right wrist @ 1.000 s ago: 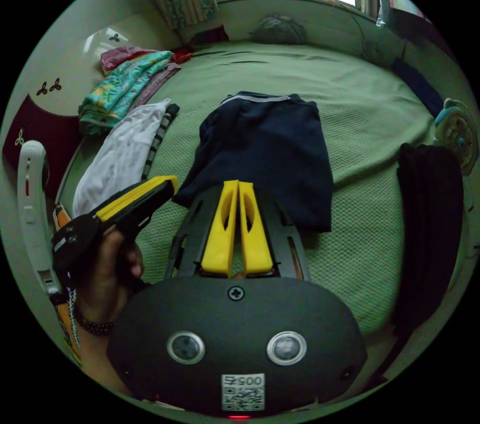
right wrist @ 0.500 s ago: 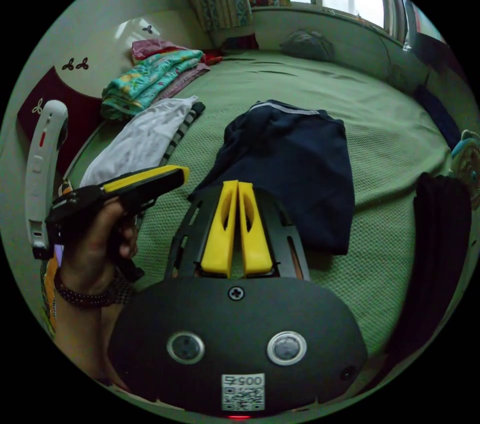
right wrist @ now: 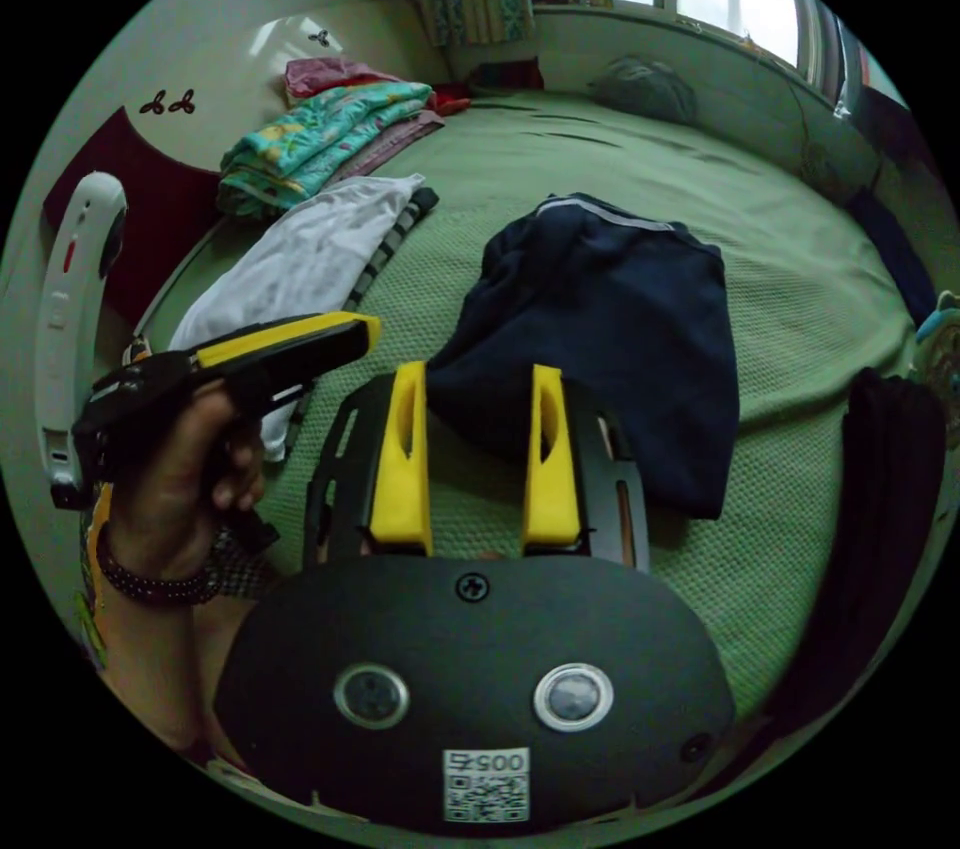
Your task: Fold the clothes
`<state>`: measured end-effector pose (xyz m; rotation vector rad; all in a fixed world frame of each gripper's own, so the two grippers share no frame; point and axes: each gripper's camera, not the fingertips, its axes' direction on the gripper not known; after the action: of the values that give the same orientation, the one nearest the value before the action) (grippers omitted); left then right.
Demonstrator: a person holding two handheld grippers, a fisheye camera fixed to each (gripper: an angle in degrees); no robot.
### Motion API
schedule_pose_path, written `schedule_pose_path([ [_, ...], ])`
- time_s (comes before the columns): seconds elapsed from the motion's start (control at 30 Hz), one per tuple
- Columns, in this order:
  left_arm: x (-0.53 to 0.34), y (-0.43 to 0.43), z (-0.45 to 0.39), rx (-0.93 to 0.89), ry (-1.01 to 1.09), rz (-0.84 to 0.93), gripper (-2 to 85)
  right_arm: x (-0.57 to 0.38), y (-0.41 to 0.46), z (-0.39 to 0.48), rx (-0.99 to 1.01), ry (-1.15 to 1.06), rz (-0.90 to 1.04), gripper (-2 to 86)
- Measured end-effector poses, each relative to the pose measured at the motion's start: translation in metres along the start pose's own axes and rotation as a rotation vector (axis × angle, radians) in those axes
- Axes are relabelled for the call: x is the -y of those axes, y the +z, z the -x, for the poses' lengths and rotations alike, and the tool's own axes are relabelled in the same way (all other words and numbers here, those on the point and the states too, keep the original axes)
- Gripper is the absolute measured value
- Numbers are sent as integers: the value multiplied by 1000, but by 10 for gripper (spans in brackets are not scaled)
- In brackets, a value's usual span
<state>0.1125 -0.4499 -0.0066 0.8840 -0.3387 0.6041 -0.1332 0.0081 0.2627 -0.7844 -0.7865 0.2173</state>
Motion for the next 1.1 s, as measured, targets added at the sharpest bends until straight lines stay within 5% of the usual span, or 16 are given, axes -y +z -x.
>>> schedule_pose_path([
  [0.43,5,9,13,-67,34,11,-6,-6,-1,-29,5,148,-2,21],
  [1.1,19,66,-8,-117,69,131,-6,-19,-23,-63,69,174,-107,65],
])
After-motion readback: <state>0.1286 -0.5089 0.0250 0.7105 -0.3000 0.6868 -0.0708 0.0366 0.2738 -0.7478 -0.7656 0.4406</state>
